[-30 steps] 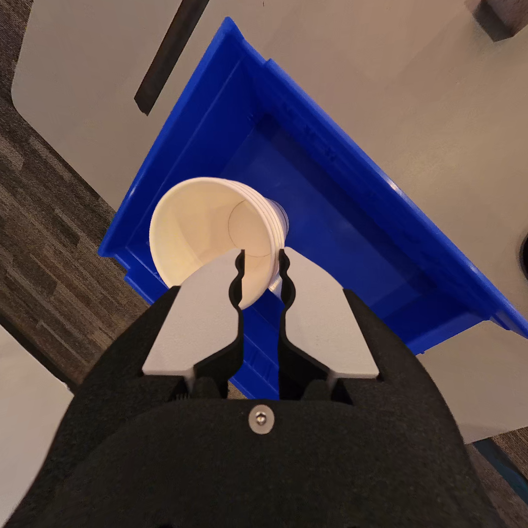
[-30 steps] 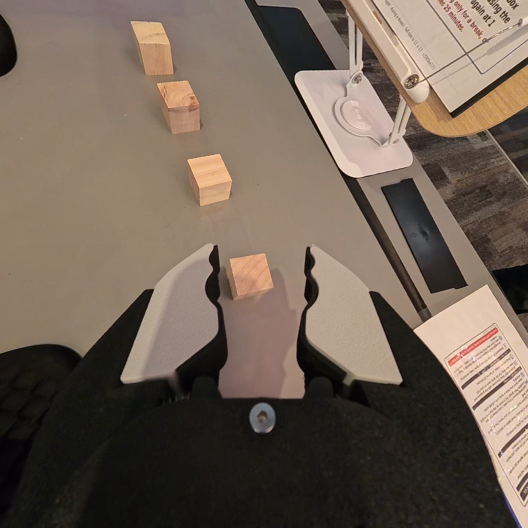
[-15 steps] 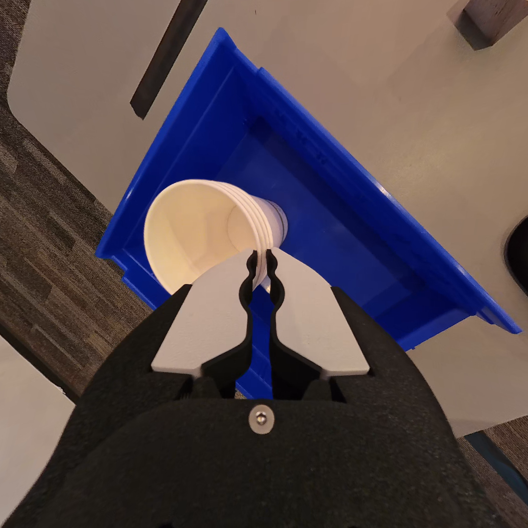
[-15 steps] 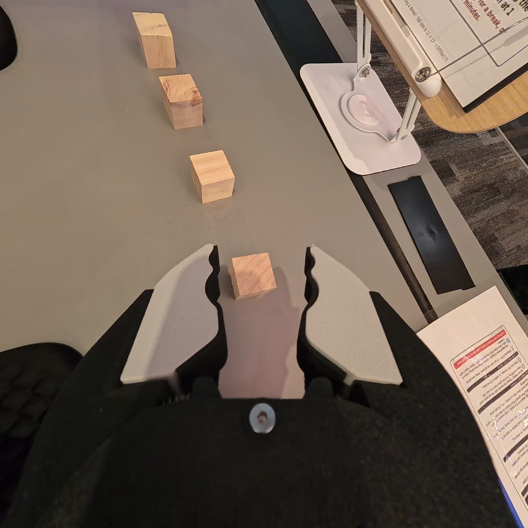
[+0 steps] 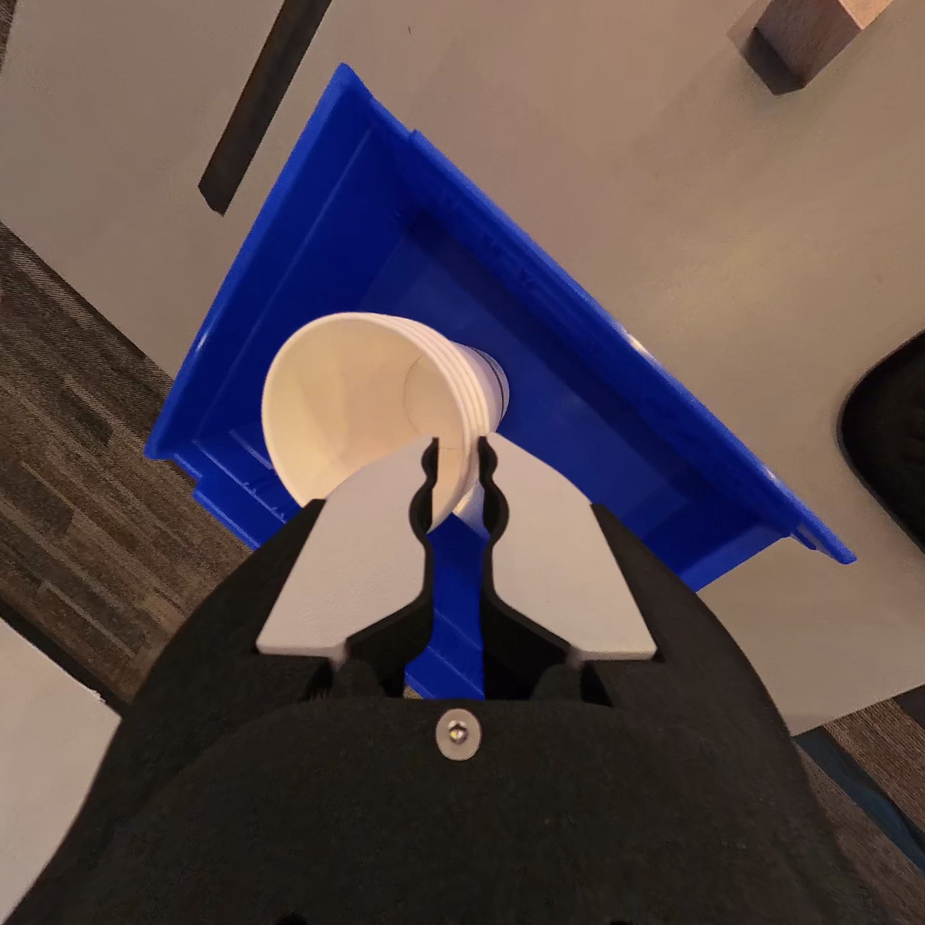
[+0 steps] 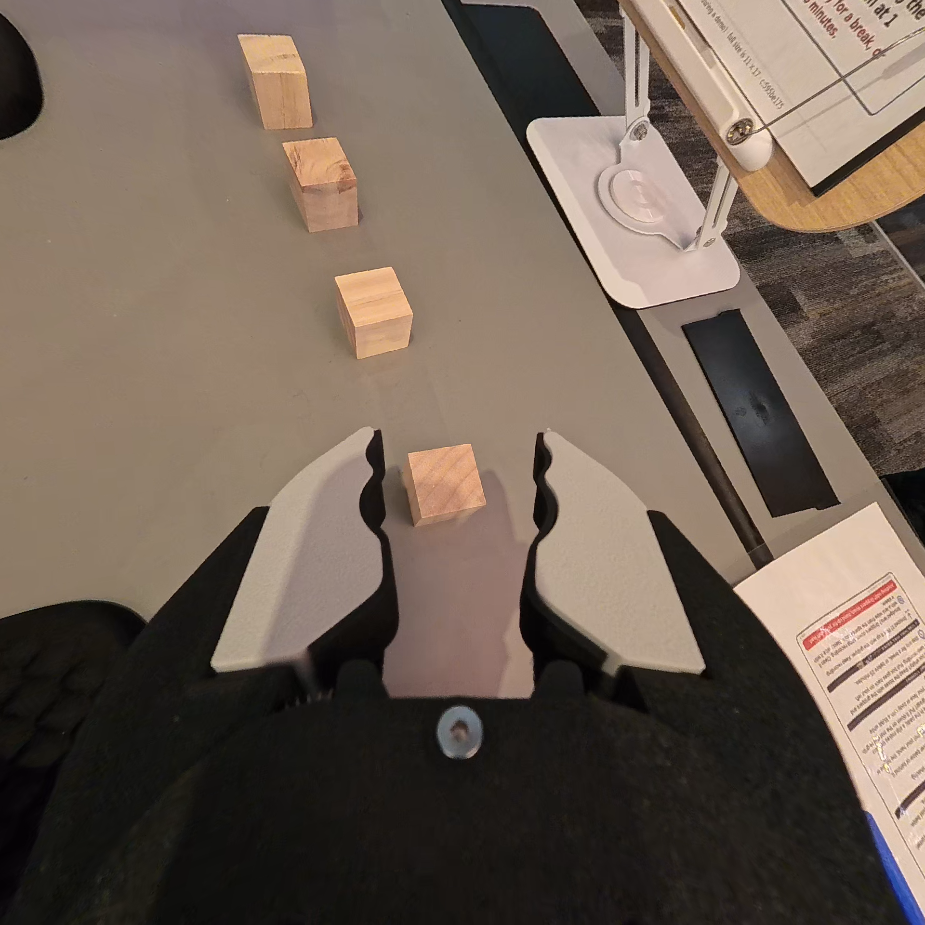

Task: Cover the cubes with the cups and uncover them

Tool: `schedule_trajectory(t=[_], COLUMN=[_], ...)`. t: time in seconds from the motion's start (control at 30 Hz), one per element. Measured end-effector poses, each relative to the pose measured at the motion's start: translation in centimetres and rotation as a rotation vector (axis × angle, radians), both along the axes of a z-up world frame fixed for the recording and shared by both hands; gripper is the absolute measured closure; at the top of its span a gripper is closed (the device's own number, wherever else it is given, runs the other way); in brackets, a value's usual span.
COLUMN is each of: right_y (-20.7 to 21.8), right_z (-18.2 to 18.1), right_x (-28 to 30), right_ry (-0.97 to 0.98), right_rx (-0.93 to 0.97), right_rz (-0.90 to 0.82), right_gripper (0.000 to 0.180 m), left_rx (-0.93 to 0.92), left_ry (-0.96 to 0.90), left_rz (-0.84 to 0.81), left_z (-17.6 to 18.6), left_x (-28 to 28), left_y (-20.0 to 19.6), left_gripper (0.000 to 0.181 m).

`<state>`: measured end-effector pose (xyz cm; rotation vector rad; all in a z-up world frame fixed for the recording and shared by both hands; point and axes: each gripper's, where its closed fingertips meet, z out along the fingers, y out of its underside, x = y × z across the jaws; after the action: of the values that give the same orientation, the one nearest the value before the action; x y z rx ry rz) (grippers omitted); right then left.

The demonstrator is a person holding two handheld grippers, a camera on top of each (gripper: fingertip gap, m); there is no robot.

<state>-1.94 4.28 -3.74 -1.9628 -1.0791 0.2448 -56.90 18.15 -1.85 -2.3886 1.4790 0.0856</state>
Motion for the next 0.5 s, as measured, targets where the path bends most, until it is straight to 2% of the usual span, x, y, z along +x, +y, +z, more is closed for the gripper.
schedule_trajectory(t=[0.1, 0.37, 0.5], right_y=[-0.05, -0.11, -0.2], right_z=[-0.04, 0.07, 0.05], right_x=[0.03, 0.11, 0.1], right_ry=[-0.001, 0.003, 0.002], right_rx=[-0.002, 0.0, -0.002], right_rz=[0.001, 0.001, 0.004], right_gripper=[0.123, 0.123, 0.123], left_rx=[-0.008, -0.042, -0.042], left_ry=[-0.003, -0.041, -0.042], left_rz=[0.001, -0.004, 0.001], left_z=[-0.02, 0.16, 0.04], left_x=[0.17, 0.83, 0.89], left_y=[-0.08, -0.53, -0.45], left_gripper=[0.163, 0.176, 0.173])
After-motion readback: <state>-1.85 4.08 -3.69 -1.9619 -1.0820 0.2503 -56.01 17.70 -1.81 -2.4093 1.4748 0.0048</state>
